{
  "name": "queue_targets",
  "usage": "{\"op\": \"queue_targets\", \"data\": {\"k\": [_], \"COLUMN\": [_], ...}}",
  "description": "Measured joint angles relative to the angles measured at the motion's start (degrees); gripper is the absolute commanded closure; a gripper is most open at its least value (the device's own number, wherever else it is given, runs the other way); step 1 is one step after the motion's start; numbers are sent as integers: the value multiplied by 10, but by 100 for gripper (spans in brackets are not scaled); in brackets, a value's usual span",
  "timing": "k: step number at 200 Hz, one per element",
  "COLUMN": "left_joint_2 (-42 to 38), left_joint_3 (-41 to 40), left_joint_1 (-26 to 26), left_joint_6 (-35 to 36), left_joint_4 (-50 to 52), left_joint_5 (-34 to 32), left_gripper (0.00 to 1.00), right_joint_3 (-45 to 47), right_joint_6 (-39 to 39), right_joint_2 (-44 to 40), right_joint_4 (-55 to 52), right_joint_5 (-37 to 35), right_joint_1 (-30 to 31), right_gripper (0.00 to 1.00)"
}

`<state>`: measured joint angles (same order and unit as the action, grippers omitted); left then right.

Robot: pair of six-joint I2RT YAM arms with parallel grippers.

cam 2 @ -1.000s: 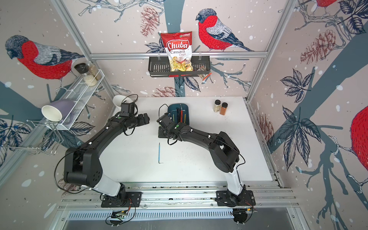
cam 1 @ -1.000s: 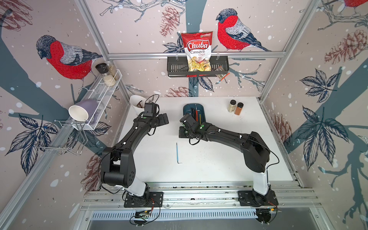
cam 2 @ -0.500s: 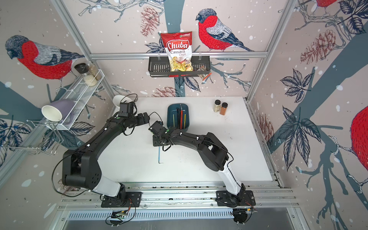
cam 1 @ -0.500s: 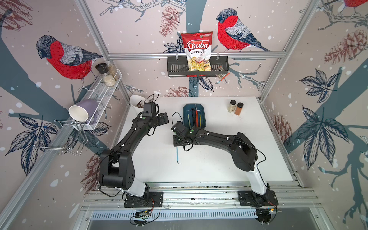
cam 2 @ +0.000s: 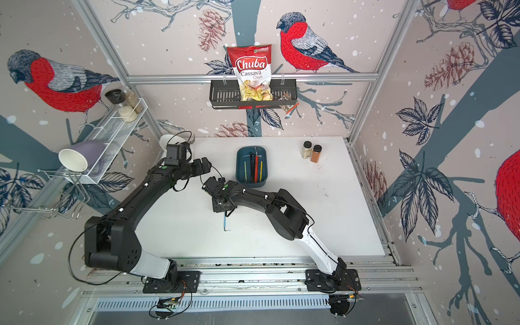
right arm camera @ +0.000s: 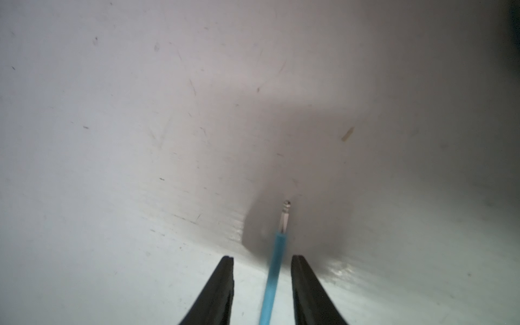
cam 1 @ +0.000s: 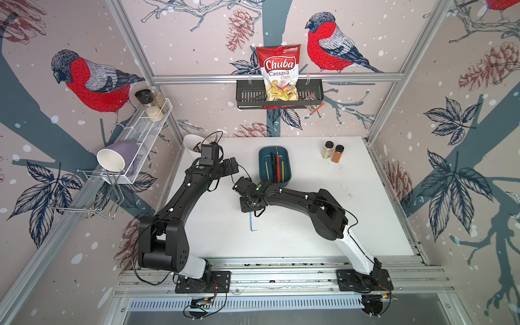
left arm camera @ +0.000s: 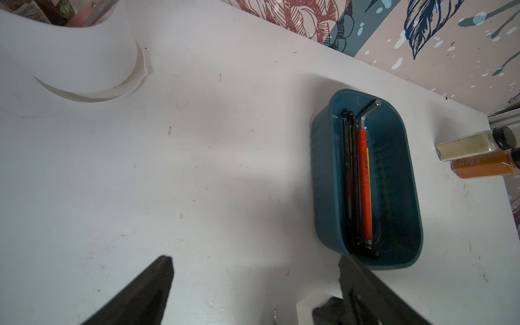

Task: Put the hex key on the desktop into the storage box
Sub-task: Pick up the Allen key from the center of the board.

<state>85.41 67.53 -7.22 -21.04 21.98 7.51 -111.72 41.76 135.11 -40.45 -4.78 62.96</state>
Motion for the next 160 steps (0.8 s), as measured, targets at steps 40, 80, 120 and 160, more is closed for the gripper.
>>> {"op": "queue_targets", "data": {"k": [40, 80, 120, 160], "left_joint_2": [-2, -5, -5, -5], "left_joint_3": [0, 0, 0, 0], "left_joint_1": [1, 2, 2, 3], "left_joint_6": [0, 0, 0, 0], "left_joint_4": [-1, -1, -1, -1], "left_joint_5": [5, 13, 15, 14], "left_gripper": [4, 4, 4, 4], "right_joint_3": [-23, -25, -36, -40], "right_joint_6": [-1, -1, -12, -15], "right_joint_2": [17, 17, 26, 39], "right_joint_4": [-41, -71, -89, -98], "right_joint_5": [-5, -10, -14, -26], "right_joint_1": [9, 11, 14, 17], "right_gripper": [67, 68, 69, 84]}}
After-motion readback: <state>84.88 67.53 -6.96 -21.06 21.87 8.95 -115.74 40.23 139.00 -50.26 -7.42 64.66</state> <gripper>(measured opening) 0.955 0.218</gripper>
